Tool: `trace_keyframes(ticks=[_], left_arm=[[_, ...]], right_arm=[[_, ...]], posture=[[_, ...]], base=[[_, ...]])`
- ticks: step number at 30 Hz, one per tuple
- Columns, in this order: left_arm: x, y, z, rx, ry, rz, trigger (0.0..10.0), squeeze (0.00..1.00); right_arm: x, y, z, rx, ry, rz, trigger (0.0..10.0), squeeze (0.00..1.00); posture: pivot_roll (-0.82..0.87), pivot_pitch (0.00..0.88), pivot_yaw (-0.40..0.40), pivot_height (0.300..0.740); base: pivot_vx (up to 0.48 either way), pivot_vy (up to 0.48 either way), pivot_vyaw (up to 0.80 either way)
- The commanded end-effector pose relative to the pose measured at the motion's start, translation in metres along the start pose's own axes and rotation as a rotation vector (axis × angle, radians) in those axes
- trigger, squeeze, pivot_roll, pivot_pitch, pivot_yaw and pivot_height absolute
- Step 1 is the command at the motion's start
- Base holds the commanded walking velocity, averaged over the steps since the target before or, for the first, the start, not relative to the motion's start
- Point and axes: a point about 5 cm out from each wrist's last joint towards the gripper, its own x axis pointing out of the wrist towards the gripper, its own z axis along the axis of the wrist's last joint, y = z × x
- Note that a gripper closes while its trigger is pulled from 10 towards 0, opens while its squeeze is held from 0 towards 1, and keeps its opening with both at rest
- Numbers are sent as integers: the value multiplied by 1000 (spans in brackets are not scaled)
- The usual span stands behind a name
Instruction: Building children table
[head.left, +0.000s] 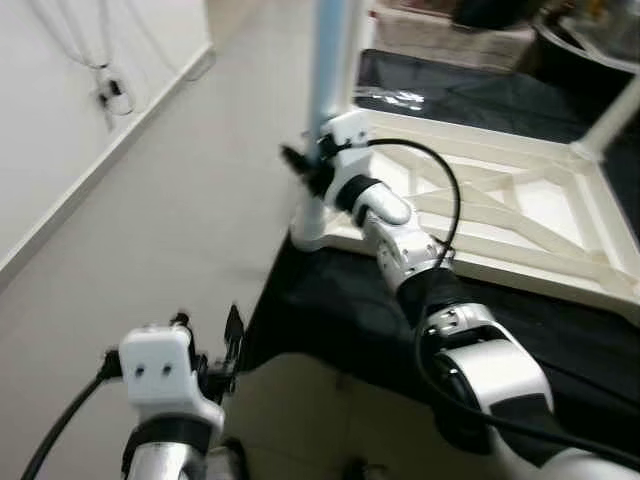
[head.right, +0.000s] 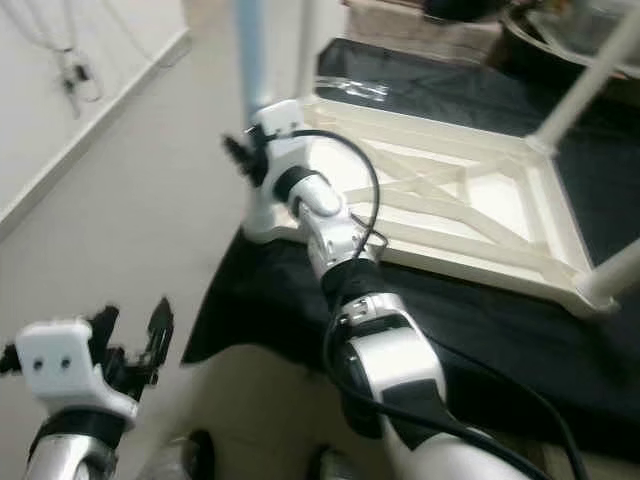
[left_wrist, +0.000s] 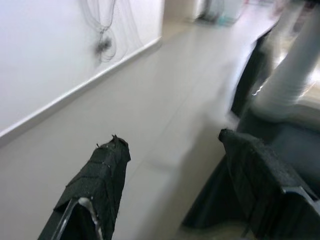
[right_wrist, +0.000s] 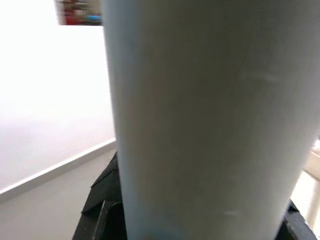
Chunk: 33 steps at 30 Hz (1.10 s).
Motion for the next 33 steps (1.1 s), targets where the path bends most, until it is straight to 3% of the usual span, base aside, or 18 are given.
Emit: trace_keyframes(ticks=[1,4,9,13,16,18,19,21,24,33], left_arm=[[3,1,0,7,1,-13,10000,0],[3,1,0,7,0,-12,10000,0],[4,2,0,10,-5,-12,10000,0],[5,1,0,10,-7,-13,10000,0],[6,1,0,12,-11,-15,10000,0],[7,1,0,12,-12,-16,10000,0],[8,-1,0,8,-10,-36,10000,0],[8,-2,0,4,-7,-48,10000,0],[1,-23,-8,-40,69,-252,10000,0],[-9,-40,-15,-76,115,-382,10000,0]], right_arm=[[-18,-1,-59,-20,251,-176,10000,0],[-18,-1,-59,-15,258,-204,10000,0],[-14,3,-43,0,225,-528,10000,0],[-17,2,-41,18,212,-653,10000,0],[-23,-3,-40,5,228,-869,10000,0],[-25,-4,-40,-15,235,-915,10000,0],[-27,-6,-42,22,270,-988,10000,0],[-27,-6,-42,34,278,-1010,10000,0],[-29,0,-44,29,298,-1034,10000,0],[-29,5,-46,31,307,-1041,10000,0]], posture=[[94,236,-65,740],[94,236,-65,740],[99,228,-66,740],[101,228,-66,740],[112,228,-66,740],[112,228,-66,740],[117,226,-62,740],[117,226,-62,740],[122,223,-58,740],[118,212,-52,740]], base=[[0,0,0],[0,0,0],[0,0,0],[0,0,0],[0,0,0],[0,0,0],[0,0,0],[0,0,0],[0,0,0],[0,0,0]])
